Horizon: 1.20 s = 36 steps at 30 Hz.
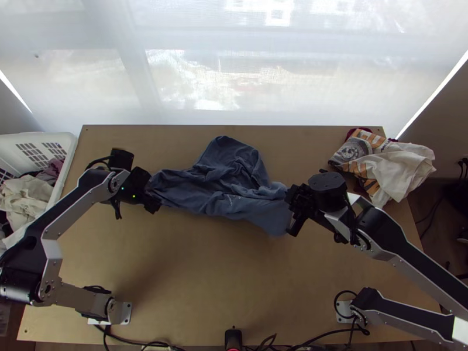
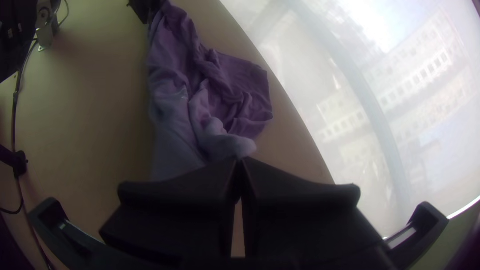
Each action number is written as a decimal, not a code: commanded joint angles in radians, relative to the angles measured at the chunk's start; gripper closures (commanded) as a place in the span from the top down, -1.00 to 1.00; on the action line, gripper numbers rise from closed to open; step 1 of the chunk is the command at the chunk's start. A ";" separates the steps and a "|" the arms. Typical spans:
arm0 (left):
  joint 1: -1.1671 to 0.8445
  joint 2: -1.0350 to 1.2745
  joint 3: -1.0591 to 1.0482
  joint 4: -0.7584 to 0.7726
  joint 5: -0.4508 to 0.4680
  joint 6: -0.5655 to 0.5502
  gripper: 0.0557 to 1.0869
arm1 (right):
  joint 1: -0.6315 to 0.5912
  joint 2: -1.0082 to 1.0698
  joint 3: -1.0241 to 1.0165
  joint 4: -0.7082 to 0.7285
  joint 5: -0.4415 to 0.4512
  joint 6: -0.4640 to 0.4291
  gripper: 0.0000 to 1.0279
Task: Fold the t-shirt
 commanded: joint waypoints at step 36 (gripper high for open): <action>0.105 0.041 0.098 0.017 -0.187 -0.013 0.45 | -0.033 -0.034 -0.052 0.004 0.000 -0.007 -0.95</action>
